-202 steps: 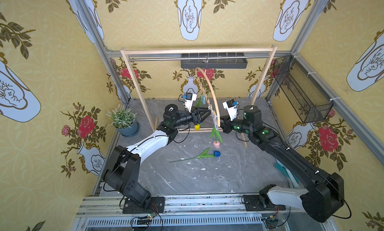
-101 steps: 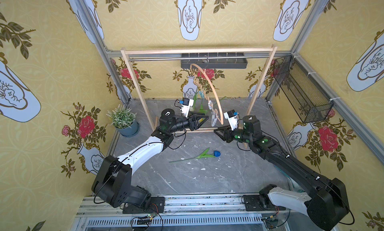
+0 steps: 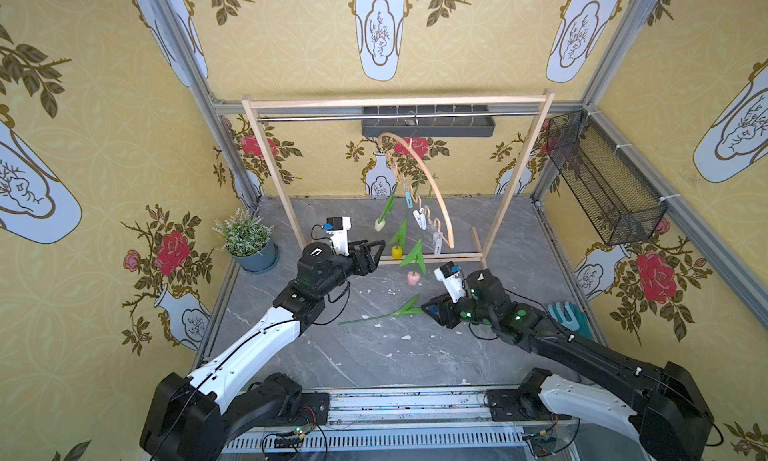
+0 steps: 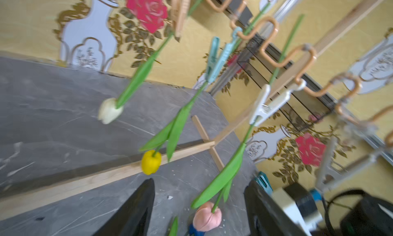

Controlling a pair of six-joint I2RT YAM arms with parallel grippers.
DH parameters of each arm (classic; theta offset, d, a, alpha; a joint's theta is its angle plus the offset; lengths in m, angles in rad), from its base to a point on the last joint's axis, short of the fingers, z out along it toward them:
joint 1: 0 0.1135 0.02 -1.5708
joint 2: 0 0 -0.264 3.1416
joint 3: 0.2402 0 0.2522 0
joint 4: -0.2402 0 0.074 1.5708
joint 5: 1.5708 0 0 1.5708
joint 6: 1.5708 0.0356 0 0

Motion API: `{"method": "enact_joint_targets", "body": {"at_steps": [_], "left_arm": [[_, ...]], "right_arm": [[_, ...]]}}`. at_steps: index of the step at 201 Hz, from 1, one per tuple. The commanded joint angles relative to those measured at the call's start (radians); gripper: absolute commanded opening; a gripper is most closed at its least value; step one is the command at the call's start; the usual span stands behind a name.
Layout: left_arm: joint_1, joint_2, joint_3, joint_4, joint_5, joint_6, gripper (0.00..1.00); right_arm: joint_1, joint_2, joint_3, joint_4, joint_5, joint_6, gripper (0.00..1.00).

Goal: Dry the flowers on a clothes hanger
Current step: Clamp the flower onto the hanger, then pick up the flower at the center of the board.

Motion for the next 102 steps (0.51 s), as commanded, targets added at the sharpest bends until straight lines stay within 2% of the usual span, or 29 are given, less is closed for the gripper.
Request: {"method": "enact_joint_targets", "body": {"at_steps": [1,20,46,77,102], "left_arm": [[0.020,-0.053,-0.030,-0.128,-0.168,-0.063,0.74],[0.026,-0.093,-0.044,-0.204,-0.249,-0.096,0.73],[0.036,-0.123,-0.036,-0.333,-0.355,-0.164,0.68],[0.043,-0.170,-0.068,-0.388,-0.413,-0.220,0.68],[0.044,-0.200,-0.094,-0.403,-0.426,-0.231,0.67]], "right_arm": [[0.121,0.117,0.029,0.029,0.149,-0.003,0.45],[0.203,0.296,0.118,0.038,0.176,-0.028,0.45],[0.203,0.527,0.295,-0.001,0.135,-0.070,0.42],[0.154,0.690,0.484,-0.101,0.092,-0.140,0.43],[0.090,0.819,0.655,-0.291,0.022,-0.208,0.43]]}}
